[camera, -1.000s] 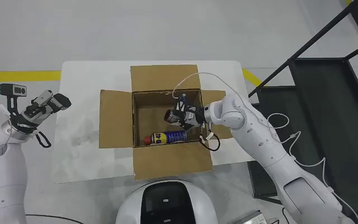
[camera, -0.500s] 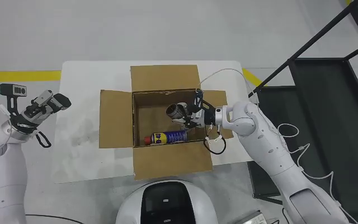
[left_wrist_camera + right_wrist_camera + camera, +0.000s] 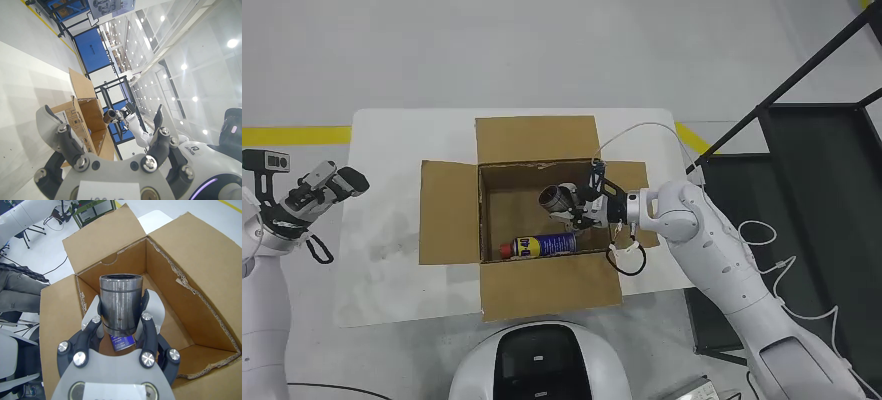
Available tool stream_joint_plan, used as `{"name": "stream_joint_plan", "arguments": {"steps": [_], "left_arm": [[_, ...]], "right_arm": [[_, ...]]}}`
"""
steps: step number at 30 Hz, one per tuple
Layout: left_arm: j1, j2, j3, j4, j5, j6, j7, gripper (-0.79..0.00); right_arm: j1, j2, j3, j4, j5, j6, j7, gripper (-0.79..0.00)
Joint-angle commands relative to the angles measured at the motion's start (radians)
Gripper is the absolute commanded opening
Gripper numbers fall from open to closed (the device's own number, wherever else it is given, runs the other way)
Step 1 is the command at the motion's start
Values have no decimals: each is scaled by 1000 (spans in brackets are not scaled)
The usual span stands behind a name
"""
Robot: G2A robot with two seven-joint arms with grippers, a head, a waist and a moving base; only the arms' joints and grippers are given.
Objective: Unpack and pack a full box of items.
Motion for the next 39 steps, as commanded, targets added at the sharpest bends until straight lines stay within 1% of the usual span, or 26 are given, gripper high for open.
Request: {"name": "stream_joint_plan", "arguments": {"steps": [1,24,26,29,32,36,39], "left_arm": [[0,0,0,0,0,0,0,0],[0,0,0,0,0,0,0,0],[0,0,0,0,0,0,0,0],[0,0,0,0,0,0,0,0],[0,0,0,0,0,0,0,0],[0,0,0,0,0,0,0,0],[0,0,0,0,0,0,0,0]], "right_arm": [[0,0,0,0,0,0,0,-785],[0,0,0,0,0,0,0,-785],[-8,0,0,-11,-10,19,-15,-785],[-21,2,15,-19,-5,-2,-72,-785],[-57,12,67,-25,-17,-64,-168,-785],[-166,31,193,-28,-88,-132,-352,-785],[-272,44,298,-34,-157,-129,-482,-785]]}}
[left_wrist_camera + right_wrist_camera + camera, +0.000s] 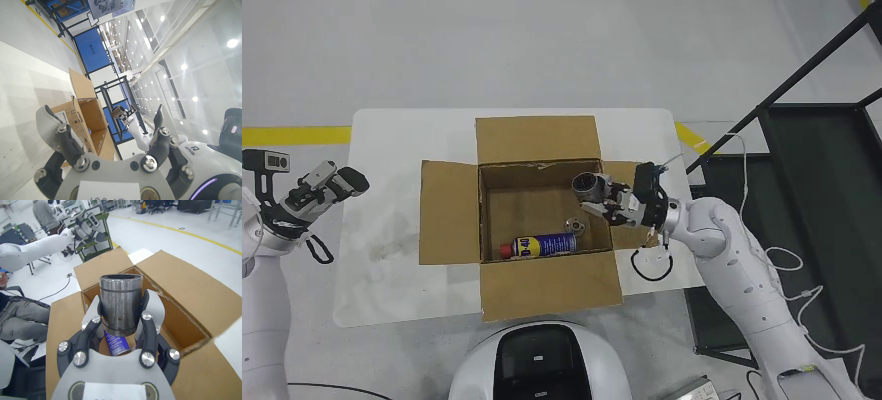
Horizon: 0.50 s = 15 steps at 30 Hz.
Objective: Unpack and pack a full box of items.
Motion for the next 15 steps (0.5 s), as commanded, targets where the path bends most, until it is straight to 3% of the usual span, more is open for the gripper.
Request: {"name": "stream_joint_plan", "arguments": {"steps": [1,9,15], "left_arm": [[0,0,0,0,0,0,0,0],[0,0,0,0,0,0,0,0],[0,0,0,0,0,0,0,0]], "right_arm": [[-78,8,77,-6,-48,9,-93,-785],[-271,20,236,-7,-117,21,-330,-785],[-280,19,239,-7,-120,20,-347,-785]]}}
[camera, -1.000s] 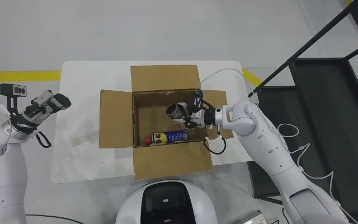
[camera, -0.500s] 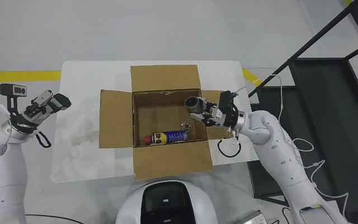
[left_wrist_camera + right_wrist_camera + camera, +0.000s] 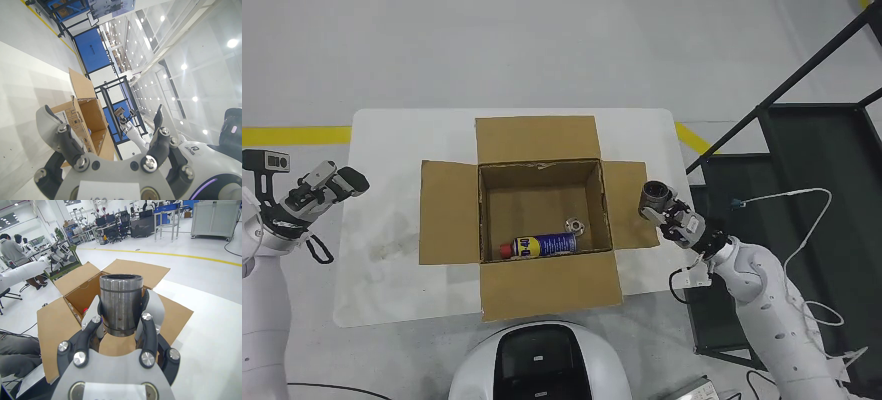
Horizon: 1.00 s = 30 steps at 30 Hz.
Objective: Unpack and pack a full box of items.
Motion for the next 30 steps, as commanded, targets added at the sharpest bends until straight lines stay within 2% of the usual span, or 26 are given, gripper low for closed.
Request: {"name": "stream_joint_plan", "arguments": {"steps": [1,8,12,15,22,27,30], "left_arm": [[0,0,0,0,0,0,0,0],[0,0,0,0,0,0,0,0],[0,0,0,0,0,0,0,0],[0,0,0,0,0,0,0,0],[0,0,0,0,0,0,0,0],[0,0,0,0,0,0,0,0],[0,0,0,0,0,0,0,0]], "right_arm": [[0,0,0,0,0,0,0,-785],[0,0,0,0,0,0,0,-785],[-16,-2,-8,-19,-6,55,33,-785],[-40,-3,-3,21,-30,77,9,-785],[-36,-15,-14,238,-106,103,-241,-785],[34,-27,-50,379,-172,142,-412,-785],[98,-35,-75,473,-201,177,-476,-785]]}}
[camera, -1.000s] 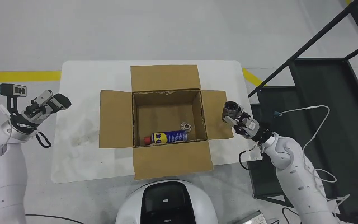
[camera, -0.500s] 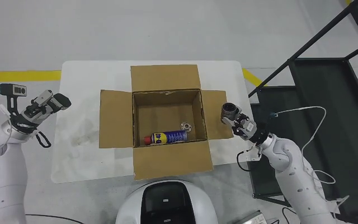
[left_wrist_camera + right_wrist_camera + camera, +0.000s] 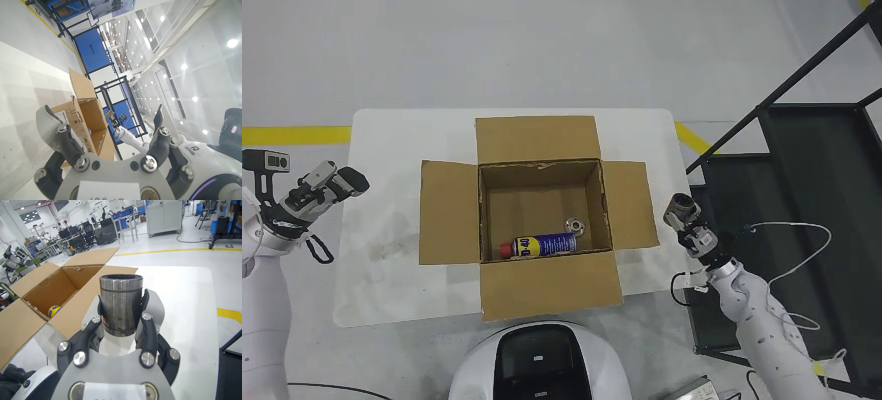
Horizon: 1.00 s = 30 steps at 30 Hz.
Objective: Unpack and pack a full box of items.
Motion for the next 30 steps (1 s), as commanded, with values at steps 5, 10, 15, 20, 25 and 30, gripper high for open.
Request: {"name": "stream_joint_plan", "arguments": {"steps": [5,10,15,20,25,30], "left_arm": [[0,0,0,0,0,0,0,0],[0,0,0,0,0,0,0,0],[0,0,0,0,0,0,0,0],[0,0,0,0,0,0,0,0],[0,0,0,0,0,0,0,0],[0,0,0,0,0,0,0,0]], "right_arm": [[128,-12,-53,189,-97,64,-128,-785],[198,-15,-92,332,-191,49,-249,-785],[198,-15,-92,332,-191,49,-249,-785],[198,-15,-92,332,-191,49,-249,-785],[182,-15,-86,294,-173,85,-198,-785],[199,-30,-120,344,-167,163,-147,-785]]}}
